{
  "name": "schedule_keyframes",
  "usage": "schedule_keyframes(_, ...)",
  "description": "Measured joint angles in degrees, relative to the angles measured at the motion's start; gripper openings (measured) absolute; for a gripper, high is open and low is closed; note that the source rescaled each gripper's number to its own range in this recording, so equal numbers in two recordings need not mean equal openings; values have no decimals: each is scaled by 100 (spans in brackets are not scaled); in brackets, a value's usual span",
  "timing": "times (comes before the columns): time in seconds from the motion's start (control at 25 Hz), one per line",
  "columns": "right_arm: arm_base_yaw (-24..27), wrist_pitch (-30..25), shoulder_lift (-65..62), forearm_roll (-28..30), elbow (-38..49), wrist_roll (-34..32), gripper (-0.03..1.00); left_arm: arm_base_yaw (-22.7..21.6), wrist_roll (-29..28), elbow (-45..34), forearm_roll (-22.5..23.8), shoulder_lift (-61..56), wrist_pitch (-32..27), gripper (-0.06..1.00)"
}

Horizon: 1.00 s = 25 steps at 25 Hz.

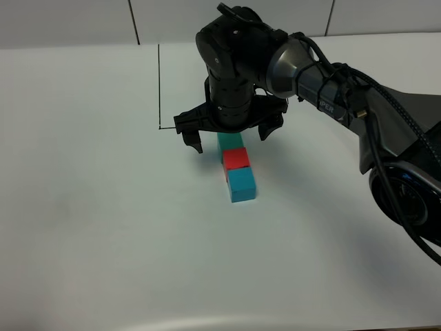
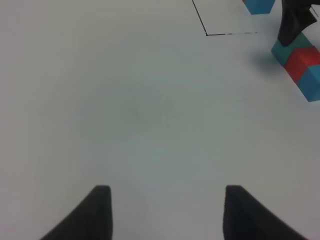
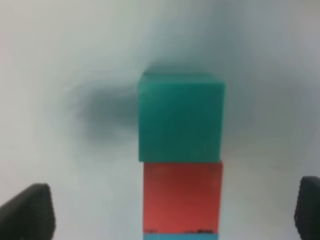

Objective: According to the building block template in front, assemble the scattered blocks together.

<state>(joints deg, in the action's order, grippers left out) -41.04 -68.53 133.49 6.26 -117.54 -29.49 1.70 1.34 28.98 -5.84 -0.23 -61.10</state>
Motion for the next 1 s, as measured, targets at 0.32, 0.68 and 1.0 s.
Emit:
schedule_keyframes(0.32,312,78,-584,-86,494,315,95,0,0,0,0,0,0,10)
schedule_keyframes(0.68,682,770,-1996,261,1792,424,94,0,0,0,0,0,0,10)
schedule_keyframes(1.0,1266,1636,-3797,183,3484,620,91,0,0,0,0,0,0,10)
